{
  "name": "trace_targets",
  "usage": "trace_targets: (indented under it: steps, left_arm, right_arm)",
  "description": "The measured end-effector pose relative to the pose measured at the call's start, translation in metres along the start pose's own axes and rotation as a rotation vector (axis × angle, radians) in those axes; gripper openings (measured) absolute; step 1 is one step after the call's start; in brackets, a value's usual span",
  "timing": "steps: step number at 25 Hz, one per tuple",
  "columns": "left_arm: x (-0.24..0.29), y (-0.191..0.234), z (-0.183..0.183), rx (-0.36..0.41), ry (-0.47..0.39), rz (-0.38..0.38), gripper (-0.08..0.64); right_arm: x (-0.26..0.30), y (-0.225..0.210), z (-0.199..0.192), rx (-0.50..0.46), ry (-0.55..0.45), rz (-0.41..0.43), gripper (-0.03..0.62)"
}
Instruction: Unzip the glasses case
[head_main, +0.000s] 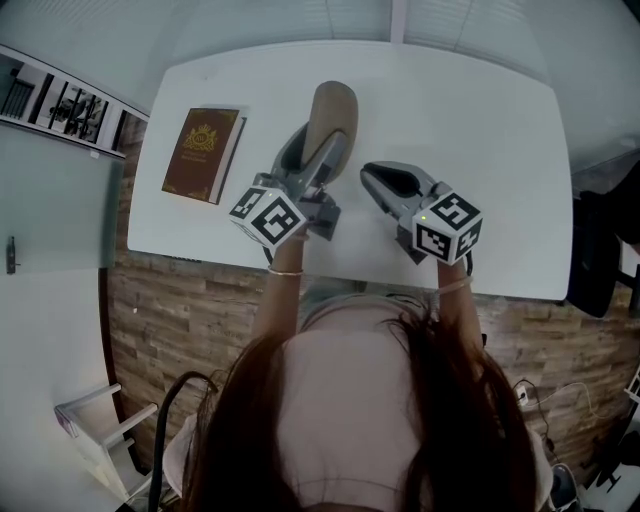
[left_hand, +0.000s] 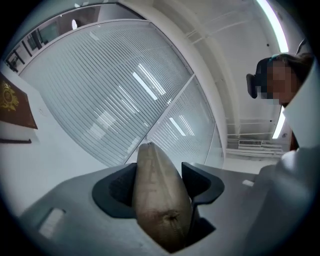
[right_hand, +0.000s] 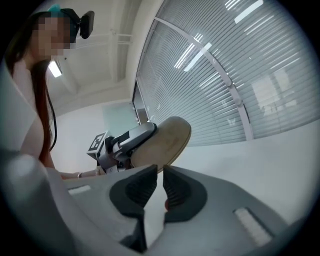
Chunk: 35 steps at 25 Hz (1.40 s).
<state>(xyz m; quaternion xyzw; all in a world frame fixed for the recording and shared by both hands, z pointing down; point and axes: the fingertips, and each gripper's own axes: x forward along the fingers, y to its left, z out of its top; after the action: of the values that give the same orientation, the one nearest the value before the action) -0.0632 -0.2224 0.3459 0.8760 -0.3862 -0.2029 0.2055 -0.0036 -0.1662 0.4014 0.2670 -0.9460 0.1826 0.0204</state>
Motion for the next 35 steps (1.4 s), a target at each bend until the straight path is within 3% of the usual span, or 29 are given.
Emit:
trace_targets:
  steps: [7,18,27,35]
  left_arm:
    - [-0.003,-0.023,-0.007,0.105,0.028,0.026,0.289]
    - [-0.003,-0.046,-0.023,0.176,0.048,0.058,0.29]
    - [-0.004,-0.059,-0.034,0.297,0.08,0.119,0.29]
    - [-0.007,-0.061,-0.036,0.352,0.106,0.136,0.29]
  right_arm:
    - [-0.028,-0.006,0.014,-0.056,-0.06,-0.053,0.037]
    - [-0.064,-0.019,0.014,-0.134,-0.096,-0.134,0.012]
    - [-0.095,-0.034,0.027,-0.178,-0.158,-0.265,0.003]
    - [-0.106,-0.035,0.031,-0.216,-0.17,-0.346,0.003]
